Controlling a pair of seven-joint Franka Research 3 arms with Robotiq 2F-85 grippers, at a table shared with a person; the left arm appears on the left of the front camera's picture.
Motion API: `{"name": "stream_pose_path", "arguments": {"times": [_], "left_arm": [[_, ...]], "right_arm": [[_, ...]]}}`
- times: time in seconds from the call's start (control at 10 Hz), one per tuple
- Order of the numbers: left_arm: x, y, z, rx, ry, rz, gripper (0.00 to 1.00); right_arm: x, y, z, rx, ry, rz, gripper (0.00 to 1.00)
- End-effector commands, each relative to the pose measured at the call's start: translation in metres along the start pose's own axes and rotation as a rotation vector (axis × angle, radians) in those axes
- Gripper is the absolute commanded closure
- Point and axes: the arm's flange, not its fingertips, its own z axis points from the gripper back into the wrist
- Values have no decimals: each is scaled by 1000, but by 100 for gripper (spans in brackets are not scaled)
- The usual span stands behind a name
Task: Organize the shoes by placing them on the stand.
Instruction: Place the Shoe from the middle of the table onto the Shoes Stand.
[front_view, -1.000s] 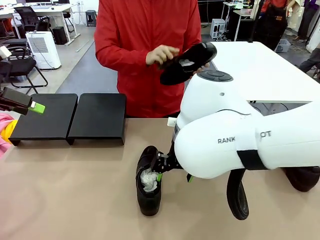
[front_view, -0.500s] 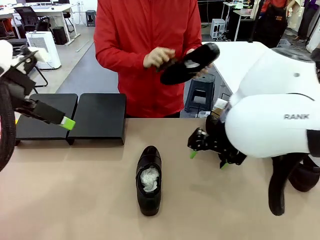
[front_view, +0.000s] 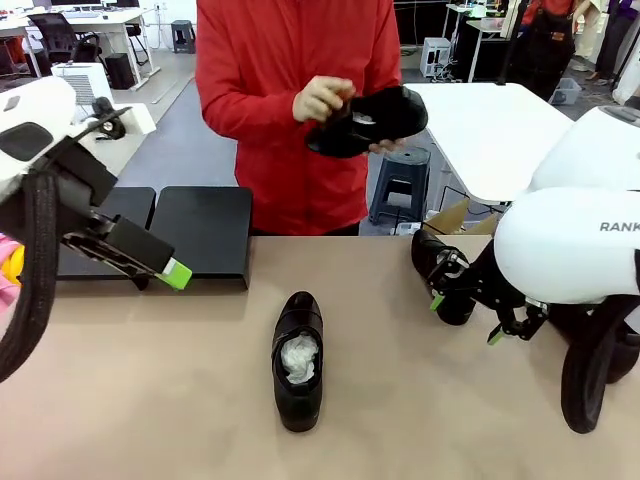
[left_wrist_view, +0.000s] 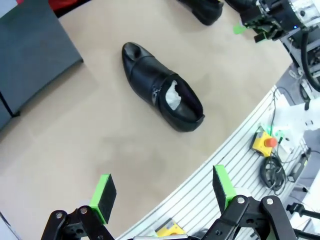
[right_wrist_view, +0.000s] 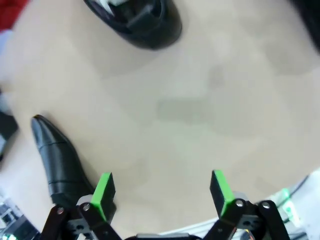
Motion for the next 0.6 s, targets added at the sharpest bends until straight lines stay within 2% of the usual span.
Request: {"name": "stream_pose_path", "arguments": {"times": [0.0,0.1,0.2,0.3,0.5], "left_arm": [[-1,-8,-3,-10,12,-4,0],[1,-44,-20,77,83,17,0],[1,-74,-50,189,49,118,0],[-3,-103,-74,173,32,144,0],[-1,-133,-104,214,58,214,0]], "right_arm": [[-10,7,-1,9,-1,70,0],[-10,7,-1,9,-1,70,0],[-10,7,-1,9,-1,70,0],[-10,7,-1,9,-1,70,0],[-10,7,-1,9,-1,70,0]]}}
